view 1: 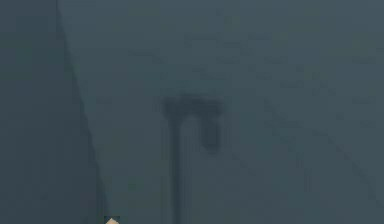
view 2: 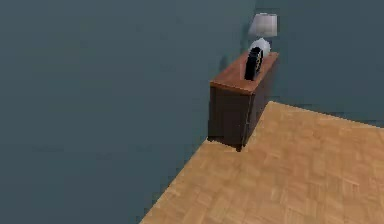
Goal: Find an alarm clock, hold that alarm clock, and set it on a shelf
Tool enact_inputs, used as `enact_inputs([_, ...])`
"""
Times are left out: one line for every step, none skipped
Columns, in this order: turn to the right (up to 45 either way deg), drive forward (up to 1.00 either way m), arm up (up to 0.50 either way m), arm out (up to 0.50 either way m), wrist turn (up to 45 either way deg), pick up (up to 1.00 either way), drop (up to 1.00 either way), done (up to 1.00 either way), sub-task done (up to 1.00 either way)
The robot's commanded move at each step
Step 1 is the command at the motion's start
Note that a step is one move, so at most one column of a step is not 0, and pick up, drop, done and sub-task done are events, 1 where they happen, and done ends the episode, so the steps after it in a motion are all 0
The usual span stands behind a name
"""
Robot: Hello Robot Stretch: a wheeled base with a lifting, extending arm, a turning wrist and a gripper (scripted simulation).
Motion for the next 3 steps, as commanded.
enact_inputs([45.0, 0.00, 0.00, 0.00, 0.0, 0.00, 0.00, 0.00, 0.00])
enact_inputs([45.0, 0.00, 0.00, 0.00, 0.0, 0.00, 0.00, 0.00, 0.00])
enact_inputs([27.0, 0.00, 0.00, 0.00, 0.0, 0.00, 0.00, 0.00, 0.00])
